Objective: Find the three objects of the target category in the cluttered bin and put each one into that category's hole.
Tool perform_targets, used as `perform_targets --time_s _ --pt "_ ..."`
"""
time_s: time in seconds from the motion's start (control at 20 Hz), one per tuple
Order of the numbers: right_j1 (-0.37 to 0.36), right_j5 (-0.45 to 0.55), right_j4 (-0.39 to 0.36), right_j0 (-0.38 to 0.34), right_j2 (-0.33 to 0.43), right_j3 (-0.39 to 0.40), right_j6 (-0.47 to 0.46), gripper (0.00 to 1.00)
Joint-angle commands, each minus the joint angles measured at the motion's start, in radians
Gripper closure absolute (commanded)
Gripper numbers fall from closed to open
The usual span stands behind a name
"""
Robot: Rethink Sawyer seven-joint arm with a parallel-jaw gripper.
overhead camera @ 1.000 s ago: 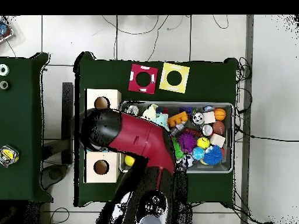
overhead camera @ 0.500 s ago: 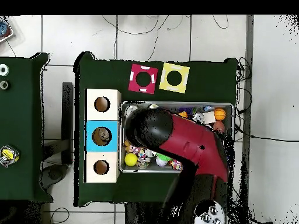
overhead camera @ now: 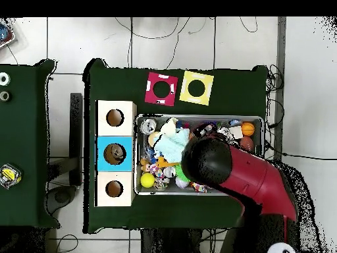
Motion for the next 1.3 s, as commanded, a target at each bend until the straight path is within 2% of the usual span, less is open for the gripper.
perform_targets --time_s 0.05,0.2,0.45,0.6,0.75,1.0,1.3 --pt "-0.111 0.04 -0.087 -0.019 0.195 0.247 -0.217 0.0" --pt "-0.144 0.09 -0.069 -0.014 0.223 0.289 -0.188 0.0" --pt "-0.187 0.09 -0.052 0.024 0.202 0.357 -0.08 0.0" --pt "-0.19 0.082 -0.02 0.006 0.227 0.396 -0.064 0.0" --pt "-0.178 0.048 -0.013 0.019 0.233 0.409 -0.02 0.0" --pt "-0.159 0.0 -0.02 0.007 0.242 0.418 0.005 0.0" --pt "-0.061 -0.131 -0.023 -0.002 0.264 0.412 0.06 0.0"
